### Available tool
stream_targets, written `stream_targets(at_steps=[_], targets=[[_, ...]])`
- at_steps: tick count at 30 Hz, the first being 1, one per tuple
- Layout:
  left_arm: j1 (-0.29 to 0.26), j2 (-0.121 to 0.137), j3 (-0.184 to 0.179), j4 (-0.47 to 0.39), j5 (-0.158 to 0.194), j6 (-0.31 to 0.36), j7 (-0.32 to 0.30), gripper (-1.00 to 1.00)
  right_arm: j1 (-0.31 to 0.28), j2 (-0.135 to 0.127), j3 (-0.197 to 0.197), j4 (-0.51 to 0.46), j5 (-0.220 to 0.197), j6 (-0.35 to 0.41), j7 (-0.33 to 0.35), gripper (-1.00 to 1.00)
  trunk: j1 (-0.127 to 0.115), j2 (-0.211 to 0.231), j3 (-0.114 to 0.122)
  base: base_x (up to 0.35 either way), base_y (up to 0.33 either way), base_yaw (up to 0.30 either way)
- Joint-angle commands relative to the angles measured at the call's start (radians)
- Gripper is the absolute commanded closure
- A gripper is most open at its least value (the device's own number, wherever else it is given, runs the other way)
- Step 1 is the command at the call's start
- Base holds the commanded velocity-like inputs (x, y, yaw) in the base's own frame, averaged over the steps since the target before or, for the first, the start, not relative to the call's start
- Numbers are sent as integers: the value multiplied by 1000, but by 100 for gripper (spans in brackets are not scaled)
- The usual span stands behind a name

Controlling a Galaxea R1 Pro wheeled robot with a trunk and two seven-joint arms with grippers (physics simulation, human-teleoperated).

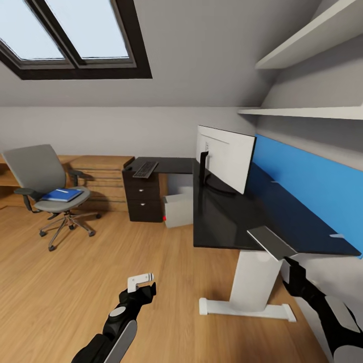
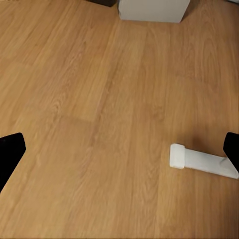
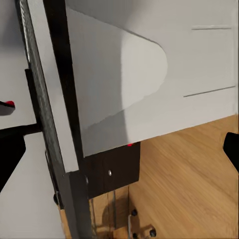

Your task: In the bedroom, organize the workspace by keeping the computer under the desk, ensuring the monitor is on the desk, placing the keyboard on the desk next to the monitor, placing the mouse on the desk next to the keyboard, moving the folder from the swivel chair onto the desk next to the mouse, stacking the notebook on top of the folder with the pen on top of the notebook, and positioning the swivel chair next to the desk.

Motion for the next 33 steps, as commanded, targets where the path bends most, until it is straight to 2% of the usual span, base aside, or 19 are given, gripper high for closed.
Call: stream_targets(at_steps=[1, 18, 33], targets=[[-1, 1, -3, -1, 7, 2, 9, -100, -1, -1, -3, 5, -7, 5, -5, -100, 0, 0, -1, 205, 0, 0], [-1, 1, -3, 1, 7, 2, 7, -100, -2, -6, -2, 26, -8, 4, -9, -100, 0, 0, -1, 71, 29, 0], [-1, 0, -3, 1, 7, 3, 7, -100, -2, -6, 0, 25, -8, 4, -9, -100, 0, 0, -1, 10, 10, 0]])
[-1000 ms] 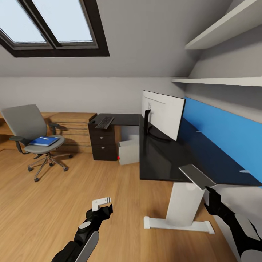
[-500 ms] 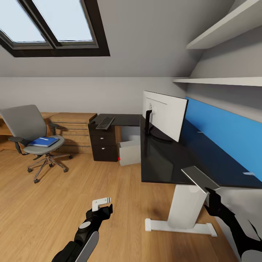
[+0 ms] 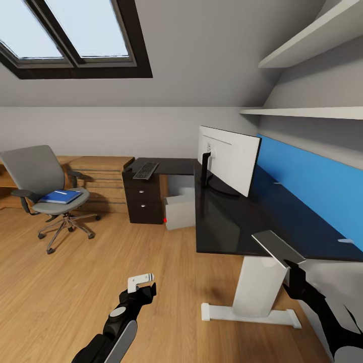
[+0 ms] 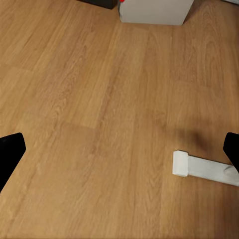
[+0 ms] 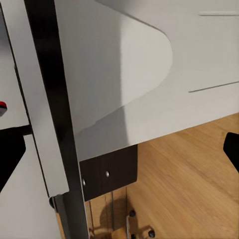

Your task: In the bedroom, organize the workspace by keeping the computer under the desk, ensuring the monitor is on the desk, placing the keyboard on the desk next to the monitor, placing the mouse on the desk next to the keyboard, moving the folder from the swivel chair onto the desk next to the mouse, stacking the notebook on top of the folder with the pen on top of the notebook, and positioning the swivel chair next to the desk.

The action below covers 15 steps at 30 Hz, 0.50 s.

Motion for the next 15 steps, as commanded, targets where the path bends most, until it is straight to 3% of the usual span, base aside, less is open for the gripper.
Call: stream_targets(at_steps=[1, 15], targets=[[-1, 1, -3, -2, 8, 2, 9, -100, -1, 1, -3, -1, -6, 5, -4, -100, 0, -1, -1, 0, 0, 0], [-1, 1, -3, -2, 10, 2, 9, -100, -1, 2, -1, -1, -5, 5, -4, -100, -15, 27, 11, 0, 0, 0]])
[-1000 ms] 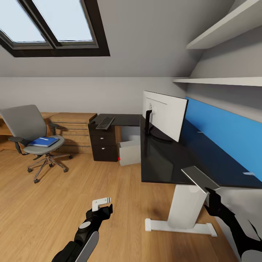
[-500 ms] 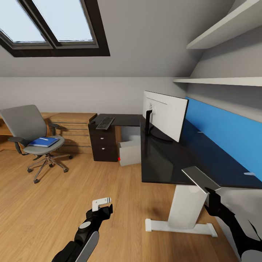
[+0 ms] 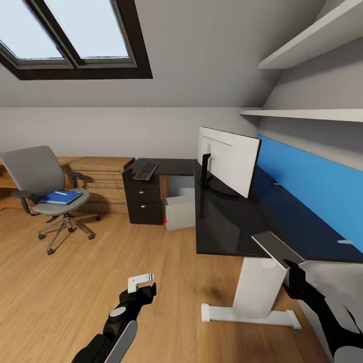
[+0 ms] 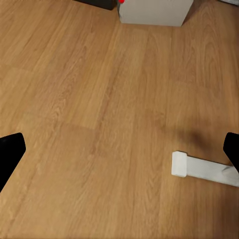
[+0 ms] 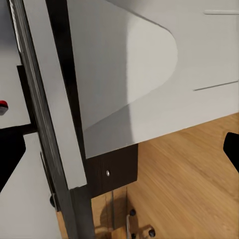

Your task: In the bedroom, organize the workspace by keeping the computer under the desk, ensuring the monitor is on the desk, placing the keyboard on the desk next to the monitor, placing the mouse on the desk next to the keyboard, moving the folder from the swivel chair onto the desk next to the mouse, stacking the notebook on top of the folder with the pen on top of the notebook, and positioning the swivel chair next to the desk.

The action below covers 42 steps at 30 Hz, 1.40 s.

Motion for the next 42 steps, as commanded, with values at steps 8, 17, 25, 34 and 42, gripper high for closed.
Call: stream_targets(at_steps=[8, 17, 25, 34, 42], targets=[[-1, 0, -3, -2, 7, 3, 10, -100, 0, 0, -2, -1, -6, 5, -4, -100, -27, 48, 21, 0, 0, 0], [-1, -1, -3, -2, 6, 3, 10, -100, -1, 0, -2, -1, -6, 5, -4, -100, -42, 76, 33, 0, 0, 0], [-1, -2, -5, -2, 5, 1, 10, -100, -1, 0, -2, -2, -5, 5, -4, -100, -46, 83, 37, 0, 0, 0], [-1, 0, -5, -2, 5, 0, 10, -100, -1, 0, -2, -2, -3, 5, -4, -100, -46, 83, 37, 61, 27, 0], [-1, 0, -5, -2, 5, 0, 10, -100, -1, 0, -2, -2, -3, 5, -4, -100, -46, 83, 37, 23, 8, 0]])
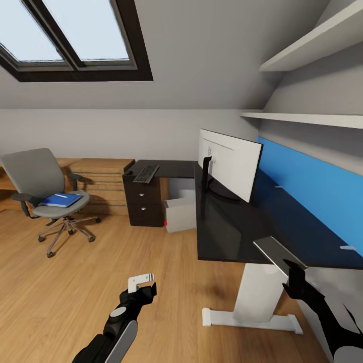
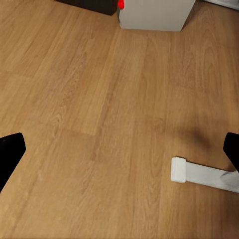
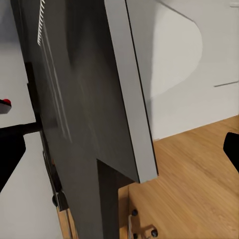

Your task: In the bedroom, organize the workspace by keeping the computer under the desk, ensuring the monitor is on the desk, placing the keyboard on the desk next to the monitor, placing the mouse on the desk next to the keyboard, moving the folder from the swivel chair onto the desk next to the mouse, stacking the notebook on top of the folder with the pen on top of the notebook, and positioning the swivel chair next to the desk.

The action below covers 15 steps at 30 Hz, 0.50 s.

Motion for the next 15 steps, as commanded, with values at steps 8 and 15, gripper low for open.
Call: stream_targets(at_steps=[8, 15], targets=[[-1, 1, -3, -2, 8, 2, 9, -100, -1, 1, -2, -3, -6, 6, -3, -100, 0, -1, -1, 3, 1, 0], [-1, 1, -3, -1, 8, 2, 9, -100, 0, 1, 0, -4, -4, 5, -3, -100, 0, -1, -1, 0, 0, 0]])
